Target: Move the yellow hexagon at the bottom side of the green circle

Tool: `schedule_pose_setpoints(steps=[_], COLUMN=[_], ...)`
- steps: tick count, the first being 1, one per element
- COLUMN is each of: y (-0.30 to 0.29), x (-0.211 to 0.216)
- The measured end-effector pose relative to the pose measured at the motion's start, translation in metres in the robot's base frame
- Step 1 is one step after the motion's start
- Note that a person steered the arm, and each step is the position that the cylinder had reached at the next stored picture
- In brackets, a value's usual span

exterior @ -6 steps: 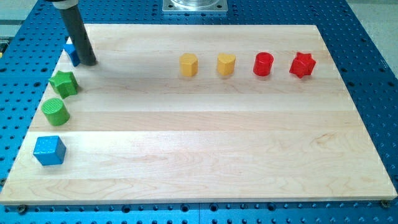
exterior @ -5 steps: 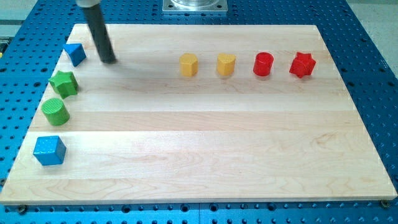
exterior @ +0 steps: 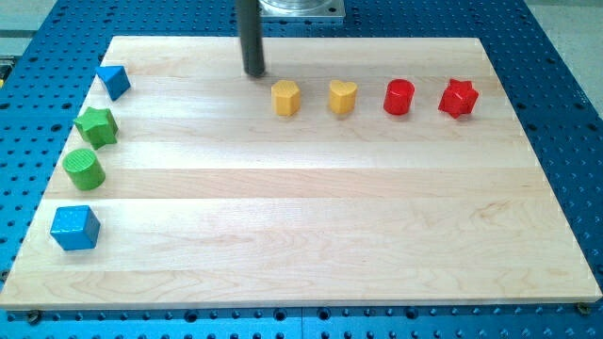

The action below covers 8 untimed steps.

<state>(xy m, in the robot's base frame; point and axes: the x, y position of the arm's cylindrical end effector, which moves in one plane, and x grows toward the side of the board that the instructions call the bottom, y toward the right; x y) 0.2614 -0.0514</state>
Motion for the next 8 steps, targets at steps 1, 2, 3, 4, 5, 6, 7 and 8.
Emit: schedule_pose_setpoints(steps=[1,2,3,4,5,6,7,8], y=[0.004,0.046,0.037,0.007,0.015,0.09,0.122,0.102], x=[0.015,0.034,0.062,0.101,0.167,0.225,0.198,0.227])
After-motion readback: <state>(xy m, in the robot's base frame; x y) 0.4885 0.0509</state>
